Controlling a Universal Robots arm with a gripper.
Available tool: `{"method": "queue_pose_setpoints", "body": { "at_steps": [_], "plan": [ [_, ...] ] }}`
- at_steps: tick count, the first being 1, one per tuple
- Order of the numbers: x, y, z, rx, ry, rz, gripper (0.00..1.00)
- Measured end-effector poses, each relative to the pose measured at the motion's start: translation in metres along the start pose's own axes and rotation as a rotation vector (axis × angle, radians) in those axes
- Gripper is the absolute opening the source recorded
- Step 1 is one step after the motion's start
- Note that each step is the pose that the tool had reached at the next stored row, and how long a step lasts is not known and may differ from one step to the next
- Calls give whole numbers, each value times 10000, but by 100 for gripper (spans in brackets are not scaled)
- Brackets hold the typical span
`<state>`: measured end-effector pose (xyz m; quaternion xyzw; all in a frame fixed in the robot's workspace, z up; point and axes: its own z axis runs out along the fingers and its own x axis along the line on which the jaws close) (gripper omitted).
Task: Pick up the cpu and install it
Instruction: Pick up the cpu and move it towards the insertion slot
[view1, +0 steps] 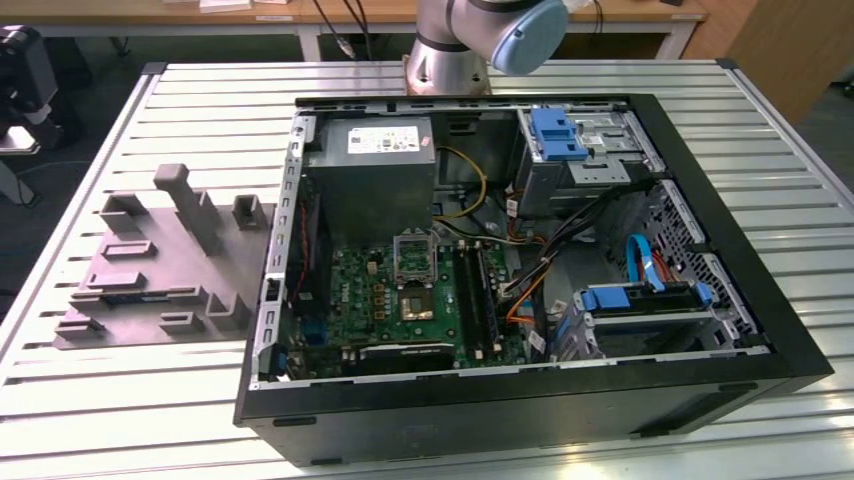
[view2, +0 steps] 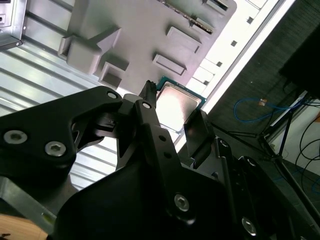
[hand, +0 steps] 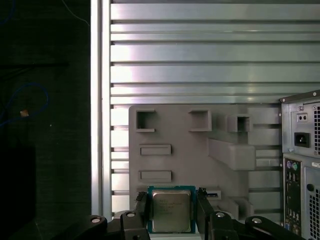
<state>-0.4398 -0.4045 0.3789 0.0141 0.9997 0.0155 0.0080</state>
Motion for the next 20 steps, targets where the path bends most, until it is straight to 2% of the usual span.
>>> {"method": "queue_pose_setpoints", "body": {
  "at_steps": [16, 18, 20],
  "plan": [
    [-51, 2, 0, 0, 1, 0, 47],
    [-140, 4, 2, 0, 1, 0, 47],
    [-144, 4, 2, 0, 1, 0, 47]
  ]
}}
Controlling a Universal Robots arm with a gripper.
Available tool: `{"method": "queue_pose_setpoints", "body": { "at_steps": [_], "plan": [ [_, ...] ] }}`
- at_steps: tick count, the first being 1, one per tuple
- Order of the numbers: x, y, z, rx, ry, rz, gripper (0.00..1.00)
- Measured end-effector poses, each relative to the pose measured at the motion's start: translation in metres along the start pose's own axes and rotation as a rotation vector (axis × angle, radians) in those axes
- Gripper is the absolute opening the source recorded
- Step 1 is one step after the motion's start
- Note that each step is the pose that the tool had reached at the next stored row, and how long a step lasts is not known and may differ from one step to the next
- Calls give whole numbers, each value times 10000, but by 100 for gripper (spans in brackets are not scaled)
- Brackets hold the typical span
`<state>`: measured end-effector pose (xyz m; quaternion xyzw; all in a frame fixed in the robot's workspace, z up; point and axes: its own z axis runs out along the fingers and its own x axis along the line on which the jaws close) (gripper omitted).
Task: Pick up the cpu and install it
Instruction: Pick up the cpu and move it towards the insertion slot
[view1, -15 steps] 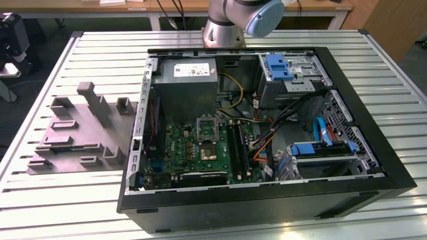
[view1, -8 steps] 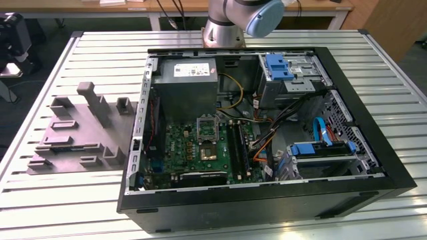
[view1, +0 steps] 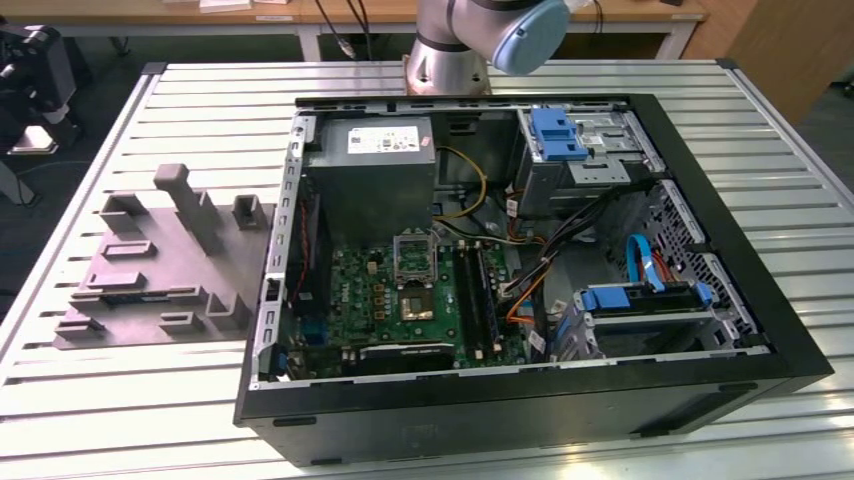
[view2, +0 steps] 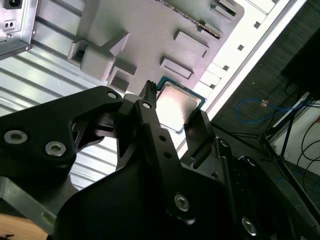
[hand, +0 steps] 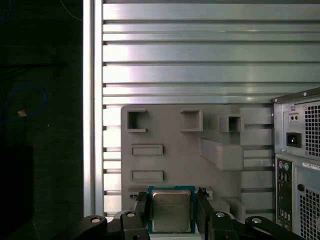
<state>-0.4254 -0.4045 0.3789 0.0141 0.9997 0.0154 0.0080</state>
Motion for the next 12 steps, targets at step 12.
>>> {"method": "queue_pose_setpoints", "body": {
  "at_steps": [12],
  "plan": [
    [-83, 2, 1, 0, 0, 0, 47]
  ]
}}
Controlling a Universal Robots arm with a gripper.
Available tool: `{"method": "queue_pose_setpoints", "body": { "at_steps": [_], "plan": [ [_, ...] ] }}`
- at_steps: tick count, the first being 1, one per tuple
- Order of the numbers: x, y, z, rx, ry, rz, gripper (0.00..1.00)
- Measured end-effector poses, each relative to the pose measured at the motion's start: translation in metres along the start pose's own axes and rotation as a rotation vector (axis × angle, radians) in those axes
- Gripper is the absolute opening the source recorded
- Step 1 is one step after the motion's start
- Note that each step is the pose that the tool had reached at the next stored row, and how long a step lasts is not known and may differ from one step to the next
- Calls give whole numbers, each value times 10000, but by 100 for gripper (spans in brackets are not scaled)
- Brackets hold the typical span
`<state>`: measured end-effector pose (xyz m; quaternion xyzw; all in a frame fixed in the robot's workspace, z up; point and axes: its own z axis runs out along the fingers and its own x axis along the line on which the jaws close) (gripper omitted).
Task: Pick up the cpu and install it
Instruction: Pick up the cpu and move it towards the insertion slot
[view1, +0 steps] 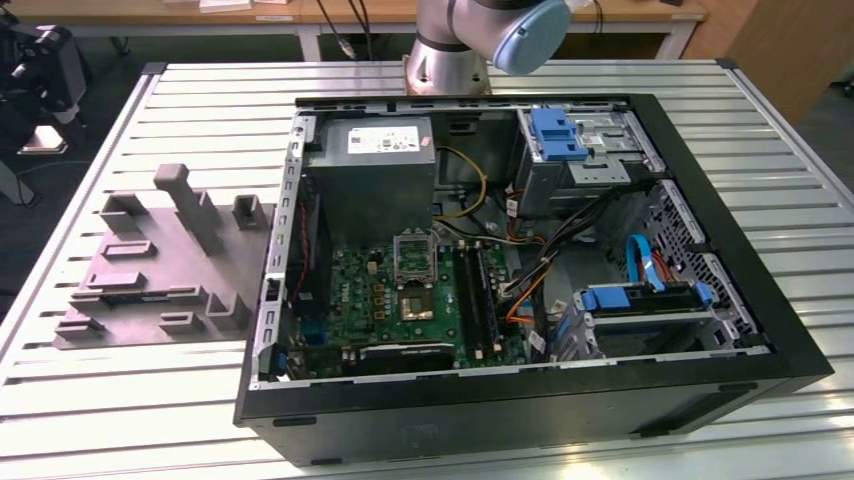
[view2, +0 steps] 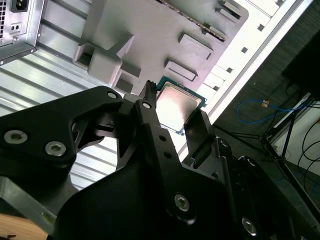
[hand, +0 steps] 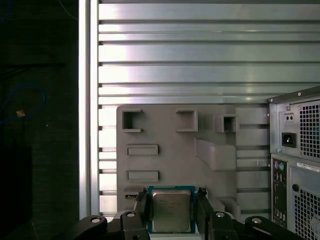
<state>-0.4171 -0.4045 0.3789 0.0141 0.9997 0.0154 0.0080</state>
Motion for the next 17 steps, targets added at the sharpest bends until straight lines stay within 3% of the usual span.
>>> {"method": "queue_pose_setpoints", "body": {
  "at_steps": [17],
  "plan": [
    [-36, 1, 1, 0, 0, 0, 47]
  ]
}}
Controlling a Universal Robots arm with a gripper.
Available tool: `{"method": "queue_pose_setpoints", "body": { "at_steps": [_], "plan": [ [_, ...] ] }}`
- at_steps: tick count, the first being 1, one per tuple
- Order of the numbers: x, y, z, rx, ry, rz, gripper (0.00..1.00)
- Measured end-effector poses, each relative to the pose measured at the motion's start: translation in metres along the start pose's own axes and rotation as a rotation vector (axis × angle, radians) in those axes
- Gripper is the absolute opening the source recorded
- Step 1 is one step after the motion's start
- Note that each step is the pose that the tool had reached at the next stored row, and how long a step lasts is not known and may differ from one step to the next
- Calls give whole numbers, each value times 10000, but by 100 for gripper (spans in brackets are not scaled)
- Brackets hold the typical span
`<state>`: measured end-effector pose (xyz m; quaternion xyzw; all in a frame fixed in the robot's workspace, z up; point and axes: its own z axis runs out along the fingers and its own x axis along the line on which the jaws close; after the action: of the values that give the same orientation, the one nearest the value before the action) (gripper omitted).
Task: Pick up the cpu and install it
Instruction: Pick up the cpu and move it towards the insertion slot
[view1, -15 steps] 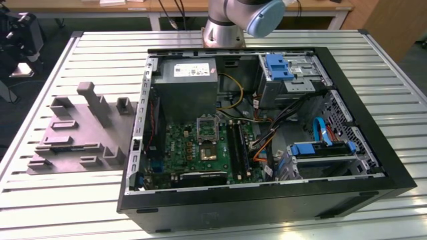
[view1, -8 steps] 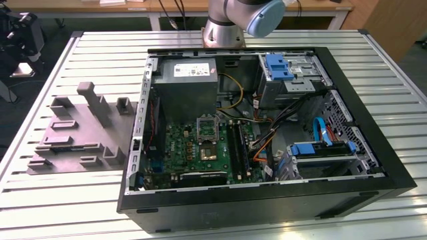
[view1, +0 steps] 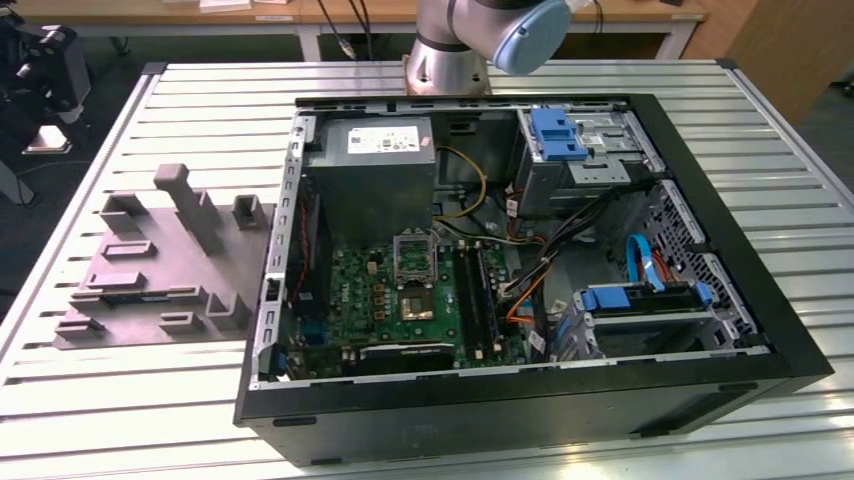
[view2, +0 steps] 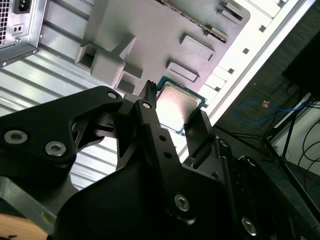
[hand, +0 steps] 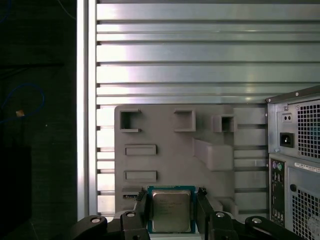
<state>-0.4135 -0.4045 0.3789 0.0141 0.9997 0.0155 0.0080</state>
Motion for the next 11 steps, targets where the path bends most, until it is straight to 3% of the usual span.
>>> {"method": "queue_pose_setpoints", "body": {
  "at_steps": [11],
  "plan": [
    [-34, 1, 1, 0, 0, 0, 47]
  ]
}}
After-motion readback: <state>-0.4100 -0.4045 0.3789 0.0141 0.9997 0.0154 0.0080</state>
